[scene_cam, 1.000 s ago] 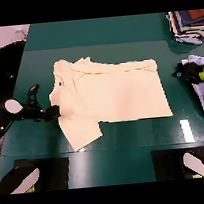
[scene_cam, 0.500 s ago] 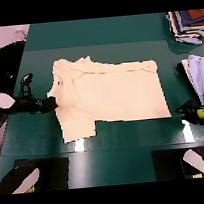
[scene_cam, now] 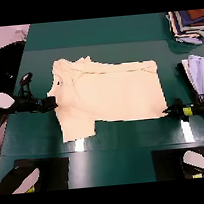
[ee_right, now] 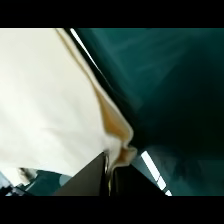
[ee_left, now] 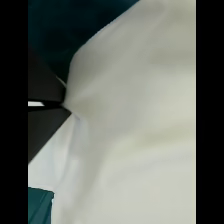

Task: Fold the shirts.

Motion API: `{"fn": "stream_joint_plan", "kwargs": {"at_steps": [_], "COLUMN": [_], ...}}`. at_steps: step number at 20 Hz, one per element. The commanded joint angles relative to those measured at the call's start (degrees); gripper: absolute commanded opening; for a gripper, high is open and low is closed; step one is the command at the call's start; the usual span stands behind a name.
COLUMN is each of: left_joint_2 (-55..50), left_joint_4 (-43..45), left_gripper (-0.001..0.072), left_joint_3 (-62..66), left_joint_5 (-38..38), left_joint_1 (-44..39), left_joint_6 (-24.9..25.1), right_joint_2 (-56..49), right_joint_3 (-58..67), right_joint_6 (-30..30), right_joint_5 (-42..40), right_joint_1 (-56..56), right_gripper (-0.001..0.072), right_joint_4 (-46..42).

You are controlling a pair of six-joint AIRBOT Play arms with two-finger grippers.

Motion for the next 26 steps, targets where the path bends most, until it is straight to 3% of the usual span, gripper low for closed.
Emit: {"fn": "stream_joint_plan", "kwargs": {"at_steps": [1, 4, 8, 12, 15, 20, 26], "left_joint_2": [0.11, 3.91, 12.68, 15.52, 15.08, 12.24, -1.73], "left_joint_4": [0.81, 4.02, 8.57, 9.73, 9.66, 10.16, 10.14], "left_gripper": [0.0022, 0.0022, 0.0023, 0.0023, 0.0022, 0.0021, 0.0023], "left_joint_3": [1.92, 9.99, 31.28, 55.49, 68.57, 74.55, 70.14], "left_joint_5": [-2.51, -5.68, -8.81, -8.39, -4.46, -3.80, -20.28], "left_joint_1": [0.04, 0.04, 0.04, 0.04, 0.04, 0.04, 0.04], "left_joint_6": [0.04, 0.02, 0.79, 0.92, 0.92, 0.90, 0.94], "right_joint_2": [1.05, 8.26, 19.28, 26.95, 29.27, 26.91, 10.49], "right_joint_3": [4.61, 12.94, 31.06, 50.29, 61.79, 75.78, 83.19], "right_joint_6": [-1.92, -1.97, -1.95, -1.95, -1.18, 6.62, 9.44], "right_joint_5": [-0.81, 1.51, 2.01, -3.65, -4.13, 2.10, 19.67], "right_joint_1": [6.67, 9.27, 9.73, 9.64, 9.64, 9.64, 9.84], "right_gripper": [0.0014, 0.0014, 0.0014, 0.0014, 0.0014, 0.0014, 0.0014], "right_joint_4": [1.44, 1.57, 1.44, 0.72, -4.70, -17.57, -17.88]}}
